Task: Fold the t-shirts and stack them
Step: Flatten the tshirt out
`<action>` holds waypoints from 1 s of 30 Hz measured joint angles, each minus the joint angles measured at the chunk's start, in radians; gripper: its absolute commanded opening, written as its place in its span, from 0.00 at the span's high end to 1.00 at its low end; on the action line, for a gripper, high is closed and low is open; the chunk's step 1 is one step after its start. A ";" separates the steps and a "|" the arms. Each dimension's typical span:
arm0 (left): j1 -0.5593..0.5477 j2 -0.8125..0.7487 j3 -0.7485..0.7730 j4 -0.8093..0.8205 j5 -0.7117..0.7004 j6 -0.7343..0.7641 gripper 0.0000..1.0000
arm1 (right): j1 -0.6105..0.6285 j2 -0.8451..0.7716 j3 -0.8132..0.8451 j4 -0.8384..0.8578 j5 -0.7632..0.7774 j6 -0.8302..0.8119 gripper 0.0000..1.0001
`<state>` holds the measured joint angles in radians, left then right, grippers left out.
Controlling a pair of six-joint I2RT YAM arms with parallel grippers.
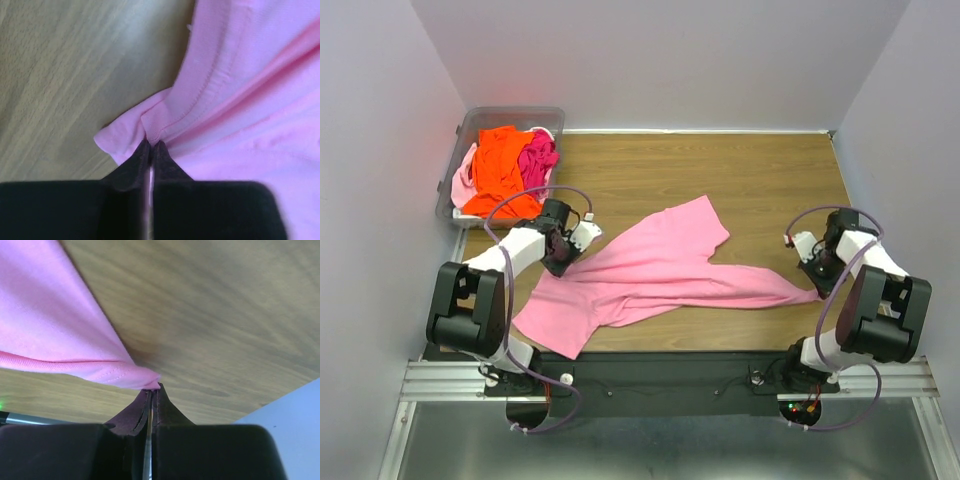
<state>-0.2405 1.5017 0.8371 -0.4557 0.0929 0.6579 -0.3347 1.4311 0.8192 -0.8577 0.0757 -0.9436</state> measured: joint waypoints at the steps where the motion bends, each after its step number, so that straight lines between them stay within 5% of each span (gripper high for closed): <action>1: 0.000 -0.011 0.005 -0.019 0.014 0.011 0.50 | -0.001 0.014 0.015 0.000 -0.002 0.001 0.99; 5: -0.004 -0.025 0.123 -0.097 0.100 0.008 0.43 | -0.001 0.058 0.070 0.002 -0.009 0.005 0.99; 8: -0.044 0.040 0.351 -0.090 0.148 -0.039 0.42 | -0.004 0.068 0.087 0.002 -0.024 0.016 0.99; 15: -0.216 0.454 0.860 0.068 0.224 -0.171 0.39 | -0.005 0.093 0.134 0.001 -0.063 0.072 0.99; 24: -0.329 0.786 1.031 0.059 0.268 -0.253 0.38 | -0.005 0.119 0.193 0.002 -0.093 0.131 0.99; 27: -0.348 0.790 1.014 0.067 0.270 -0.256 0.52 | -0.005 0.129 0.195 0.001 -0.096 0.138 0.99; 29: -0.352 0.788 0.995 0.087 0.258 -0.249 0.80 | -0.005 0.137 0.196 0.001 -0.099 0.145 0.99; 30: -0.353 0.787 0.976 0.104 0.246 -0.243 0.87 | -0.005 0.141 0.198 0.000 -0.099 0.148 0.99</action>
<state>-0.5934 2.2883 1.8133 -0.3515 0.3393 0.4145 -0.3401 1.5719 1.0172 -0.8581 -0.0235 -0.7956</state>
